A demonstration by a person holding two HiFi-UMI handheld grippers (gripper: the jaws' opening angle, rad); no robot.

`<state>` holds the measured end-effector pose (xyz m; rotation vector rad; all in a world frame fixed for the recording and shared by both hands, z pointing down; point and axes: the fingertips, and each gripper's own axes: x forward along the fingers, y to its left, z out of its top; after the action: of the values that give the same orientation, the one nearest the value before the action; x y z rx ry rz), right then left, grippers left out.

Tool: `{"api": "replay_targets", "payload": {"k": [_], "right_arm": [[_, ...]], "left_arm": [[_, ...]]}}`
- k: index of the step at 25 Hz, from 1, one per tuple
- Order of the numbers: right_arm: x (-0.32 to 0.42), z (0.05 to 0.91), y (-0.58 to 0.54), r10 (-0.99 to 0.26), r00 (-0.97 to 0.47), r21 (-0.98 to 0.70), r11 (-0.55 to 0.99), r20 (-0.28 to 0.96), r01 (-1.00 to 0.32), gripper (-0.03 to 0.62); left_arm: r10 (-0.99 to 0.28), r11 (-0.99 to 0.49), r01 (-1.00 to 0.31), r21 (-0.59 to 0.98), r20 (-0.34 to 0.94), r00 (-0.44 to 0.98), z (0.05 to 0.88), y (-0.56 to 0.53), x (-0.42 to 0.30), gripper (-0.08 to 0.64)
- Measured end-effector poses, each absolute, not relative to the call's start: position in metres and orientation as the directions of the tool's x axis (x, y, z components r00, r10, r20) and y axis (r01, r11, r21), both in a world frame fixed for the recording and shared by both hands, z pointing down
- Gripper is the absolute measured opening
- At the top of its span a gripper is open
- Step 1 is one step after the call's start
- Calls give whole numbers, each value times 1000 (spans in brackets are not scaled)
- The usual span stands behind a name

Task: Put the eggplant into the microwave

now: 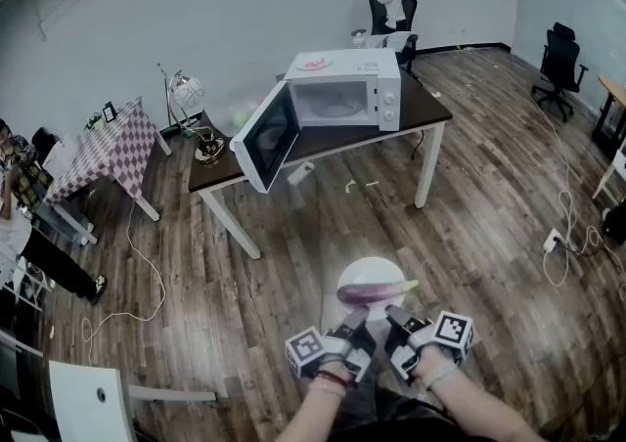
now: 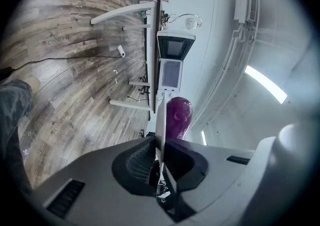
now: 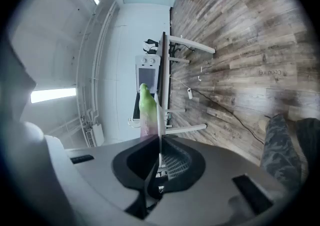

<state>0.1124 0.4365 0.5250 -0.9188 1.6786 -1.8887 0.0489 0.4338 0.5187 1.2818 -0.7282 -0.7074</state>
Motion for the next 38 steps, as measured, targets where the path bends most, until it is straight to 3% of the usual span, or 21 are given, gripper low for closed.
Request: {"api": "replay_targets", "payload": {"k": [38], "right_arm": [[53,535,251,-757,-632,-986,-124,167,-112,23]], "left_arm": [[-842,166,94,982,91,532,532,254,-9,34]]}}
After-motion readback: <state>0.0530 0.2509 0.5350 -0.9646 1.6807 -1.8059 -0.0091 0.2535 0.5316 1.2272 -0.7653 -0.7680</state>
